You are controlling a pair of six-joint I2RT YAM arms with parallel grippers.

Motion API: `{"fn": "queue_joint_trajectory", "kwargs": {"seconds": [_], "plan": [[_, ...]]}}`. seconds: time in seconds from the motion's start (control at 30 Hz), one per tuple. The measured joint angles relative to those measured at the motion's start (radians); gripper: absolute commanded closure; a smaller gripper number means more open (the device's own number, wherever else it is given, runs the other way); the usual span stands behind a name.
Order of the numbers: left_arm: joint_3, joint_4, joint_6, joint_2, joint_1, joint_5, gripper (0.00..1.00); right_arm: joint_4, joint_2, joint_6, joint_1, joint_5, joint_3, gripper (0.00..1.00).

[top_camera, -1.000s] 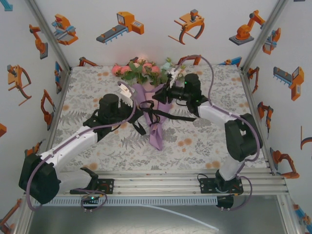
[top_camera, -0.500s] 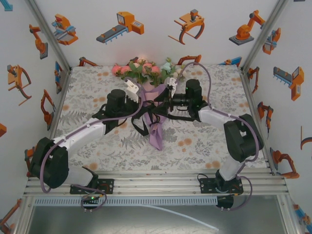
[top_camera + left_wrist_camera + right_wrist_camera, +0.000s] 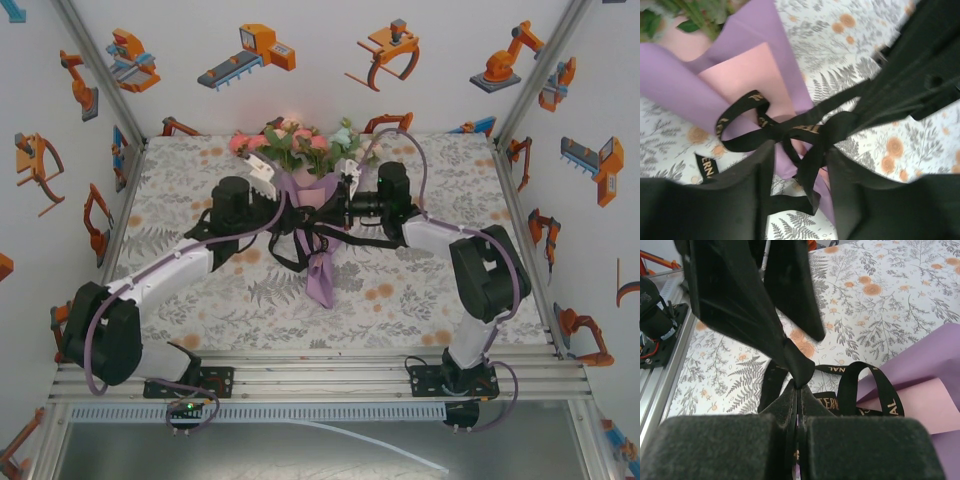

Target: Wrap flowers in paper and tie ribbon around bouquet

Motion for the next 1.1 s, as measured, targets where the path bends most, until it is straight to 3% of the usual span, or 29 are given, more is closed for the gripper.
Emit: {"fn": "queue_joint_trajectory", "kwargs": {"seconds": [0.17,0.3,0.63,0.83,1.03,1.1], "plan": [[0.195,-0.186,-0.034,0.122,0.164,-0.017,0.48,0.000,-0.018,0.000,-0.029,-0.001,-0.024,1.00],[0.375,-0.319,0.080,0.269,0.154,0.028,0.44,0.000,-0.019,0.000,-0.031,-0.004,-0.024,1.00],[0.506,-0.485,0.289,0.517,0.103,0.101,0.42,0.000,-0.019,0.011,-0.031,-0.014,-0.024,1.00],[0.533,-0.487,0.300,0.563,0.090,0.055,0.63,0.000,-0.019,0.025,-0.031,-0.024,-0.024,1.00],[0.505,-0.426,0.245,0.543,0.092,0.055,1.00,-0.008,-0.019,0.027,-0.031,-0.017,-0.024,1.00],[0.501,-0.422,0.184,0.521,0.097,0.053,1.00,-0.021,-0.019,0.026,-0.029,0.016,-0.024,1.00]]}}
